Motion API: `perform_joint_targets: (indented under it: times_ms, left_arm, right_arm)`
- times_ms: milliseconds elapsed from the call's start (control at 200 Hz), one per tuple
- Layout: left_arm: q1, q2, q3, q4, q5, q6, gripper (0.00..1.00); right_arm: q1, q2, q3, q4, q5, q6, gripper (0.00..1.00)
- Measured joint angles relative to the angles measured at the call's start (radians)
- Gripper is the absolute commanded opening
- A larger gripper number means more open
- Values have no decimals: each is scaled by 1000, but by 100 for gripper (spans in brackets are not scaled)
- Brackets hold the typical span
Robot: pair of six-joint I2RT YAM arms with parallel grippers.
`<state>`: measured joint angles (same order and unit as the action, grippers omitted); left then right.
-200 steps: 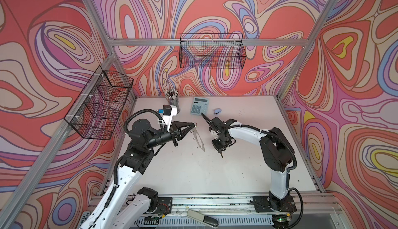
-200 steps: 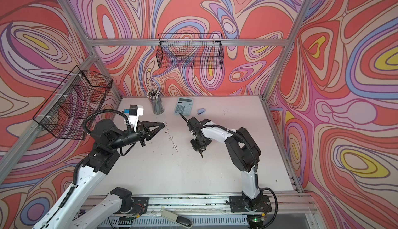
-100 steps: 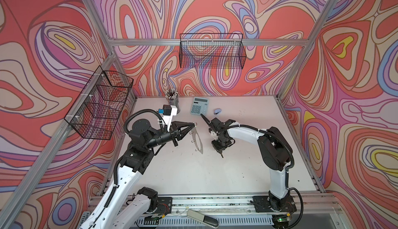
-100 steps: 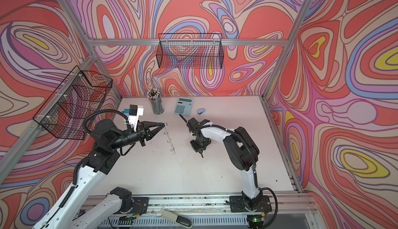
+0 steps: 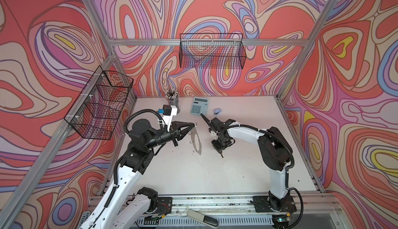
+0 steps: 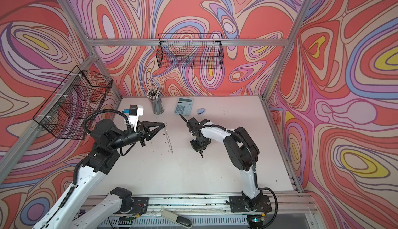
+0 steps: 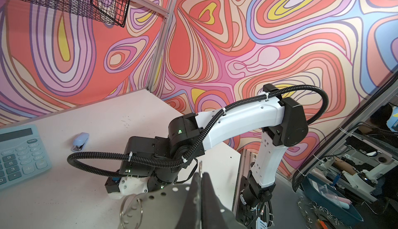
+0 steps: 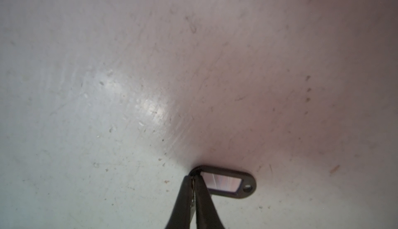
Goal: Attach keys to a key ring
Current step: Pick up the key from the center of the table.
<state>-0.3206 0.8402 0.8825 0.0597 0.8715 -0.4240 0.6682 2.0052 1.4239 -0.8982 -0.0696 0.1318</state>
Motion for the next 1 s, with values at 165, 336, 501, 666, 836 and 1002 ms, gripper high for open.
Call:
perform_joint_targets:
  times_ms: [165, 336, 501, 666, 836, 1002]
  left_arm:
    - [0, 0, 0, 0, 0, 0, 0]
    - [0, 0, 0, 0, 0, 0, 0]
    - [0, 0, 0, 0, 0, 0, 0]
    - [0, 0, 0, 0, 0, 0, 0]
    - [0, 0, 0, 0, 0, 0, 0]
    - [0, 0, 0, -2, -1, 2, 0]
  right_arm:
    - [0, 0, 0, 0, 2, 2, 0]
    - [0, -6, 0, 1, 2, 3, 0]
    - [0, -53, -13, 29, 11, 3, 0]
    - [0, -224, -81, 135, 52, -1, 0]
    - [0, -465, -222, 356, 97, -15, 0]
    - [0, -641, -417, 663, 122, -25, 0]
